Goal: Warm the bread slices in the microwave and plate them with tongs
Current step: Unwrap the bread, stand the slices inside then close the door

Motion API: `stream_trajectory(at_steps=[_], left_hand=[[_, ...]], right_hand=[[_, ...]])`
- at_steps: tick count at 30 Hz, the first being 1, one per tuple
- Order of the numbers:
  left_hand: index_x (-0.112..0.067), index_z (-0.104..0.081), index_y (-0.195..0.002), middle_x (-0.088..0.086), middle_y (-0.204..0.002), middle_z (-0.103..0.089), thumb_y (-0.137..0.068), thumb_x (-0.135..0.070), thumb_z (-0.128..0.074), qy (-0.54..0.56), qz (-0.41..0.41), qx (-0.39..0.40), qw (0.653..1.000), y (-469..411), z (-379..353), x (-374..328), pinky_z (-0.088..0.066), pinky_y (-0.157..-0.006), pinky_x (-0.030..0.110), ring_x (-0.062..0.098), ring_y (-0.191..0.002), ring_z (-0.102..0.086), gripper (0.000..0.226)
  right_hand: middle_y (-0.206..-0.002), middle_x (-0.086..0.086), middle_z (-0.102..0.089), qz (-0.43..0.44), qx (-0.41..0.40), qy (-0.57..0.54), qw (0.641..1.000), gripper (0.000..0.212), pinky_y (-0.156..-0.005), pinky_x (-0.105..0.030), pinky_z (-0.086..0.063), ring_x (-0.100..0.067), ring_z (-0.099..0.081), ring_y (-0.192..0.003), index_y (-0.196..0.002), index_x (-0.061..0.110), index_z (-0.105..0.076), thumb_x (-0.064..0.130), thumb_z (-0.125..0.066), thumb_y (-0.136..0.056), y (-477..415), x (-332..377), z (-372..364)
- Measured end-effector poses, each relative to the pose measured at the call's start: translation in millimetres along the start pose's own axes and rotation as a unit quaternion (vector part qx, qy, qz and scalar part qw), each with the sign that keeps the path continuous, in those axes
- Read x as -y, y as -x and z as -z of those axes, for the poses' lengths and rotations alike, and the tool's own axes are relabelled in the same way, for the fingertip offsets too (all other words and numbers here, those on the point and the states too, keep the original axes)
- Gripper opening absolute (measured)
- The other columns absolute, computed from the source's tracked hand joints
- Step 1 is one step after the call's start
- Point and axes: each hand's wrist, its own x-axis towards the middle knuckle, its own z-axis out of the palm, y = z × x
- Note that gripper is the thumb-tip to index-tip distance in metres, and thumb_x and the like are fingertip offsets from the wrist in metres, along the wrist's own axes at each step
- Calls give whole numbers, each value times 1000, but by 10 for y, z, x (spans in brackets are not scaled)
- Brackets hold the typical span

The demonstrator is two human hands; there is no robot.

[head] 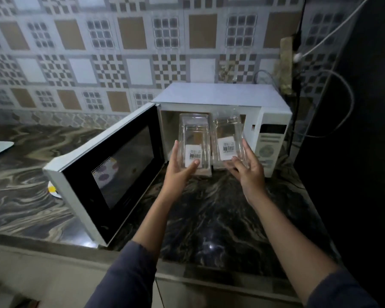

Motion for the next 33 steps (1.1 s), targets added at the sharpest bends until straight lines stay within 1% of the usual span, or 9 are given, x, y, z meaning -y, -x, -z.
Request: stream_trajectory(at_steps=[6, 8, 11, 15, 19, 23, 25, 28, 33], left_hand=[[-50, -27, -138, 3, -151, -33, -59, -47, -83, 21, -37, 18, 999, -681, -80, -484, -46, -100, 50, 26, -133, -42, 96], [-47, -23, -140, 3, -150, -33, -68, -38, -80, 32, -36, 32, 998, -911, -124, -609, -48, -98, 48, 23, -129, -46, 93], [-35, -14, -147, -4, -132, -39, -85, -15, -65, 32, -45, 47, 997, -1236, -183, -757, -51, -93, 36, 12, -109, -57, 83], [-33, -15, -146, 5, -134, -38, -85, -18, -66, 10, -43, 42, 998, -1693, -231, -954, -53, -89, 36, 24, -112, -58, 82], [-23, -19, -145, 7, -127, -49, -87, -14, -64, -19, -4, 29, 999, -2138, -287, -1038, -55, -71, 23, 17, -97, -59, 74], [-19, -32, -134, 10, -125, -56, -86, -16, -63, -74, 43, 26, 996, -2493, -311, -943, -56, -84, 37, 25, -102, -60, 58], [-17, -31, -137, 10, -131, -52, -85, -19, -64, -121, 64, 32, 990, -2607, -343, -903, -53, -90, 41, 27, -108, -58, 62], [-12, -29, -140, 10, -138, -42, -85, -27, -64, -235, 63, 22, 970, -2721, -390, -857, -45, -98, 38, 30, -118, -50, 67], [-4, -31, -139, 15, -142, -26, -89, -38, -58, -371, 50, 50, 926, -2847, -444, -845, -36, -102, 38, 33, -124, -42, 67]], right_hand=[[-139, -4, -45, 78, -12, 24, 997, 57, -65, -12, -53, 2, -67, -76, -143, 25, -34, 2, -50, -93, -564, 552, -96], [-136, -7, -47, 86, -23, 22, 996, 57, -64, -13, -54, -9, -66, -82, -143, 24, -33, 1, -49, -94, -792, 687, -135], [-133, -11, -51, 70, -52, 10, 996, 55, -70, -16, -56, -18, -63, -92, -142, 25, -36, 2, -50, -94, -1135, 830, -189], [-119, -15, -58, 38, -94, 19, 995, 54, -76, -24, -56, -17, -64, -87, -140, 25, -40, 4, -52, -92, -1587, 898, -233], [-112, -1, -61, -3, -132, 33, 991, 54, -86, -34, -54, -22, -63, -97, -135, 22, -47, -1, -53, -86, -1946, 871, -296], [-117, -12, -62, -54, -141, 81, 985, 47, -74, -27, -58, -25, -67, -93, -131, 15, -51, 1, -54, -86, -2227, 762, -326], [-117, -14, -62, -69, -129, 126, 981, 44, -74, -28, -57, -24, -67, -91, -129, 13, -51, 1, -53, -87, -2321, 734, -338], [-120, -14, -60, -72, -126, 198, 969, 46, -72, -29, -57, -24, -66, -88, -131, 12, -50, 2, -53, -86, -2449, 732, -327], [-107, -9, -64, -44, -111, 368, 922, 41, -48, -12, -44, -19, -61, -72, -126, 13, -55, 12, -54, -85, -2569, 769, -311]])
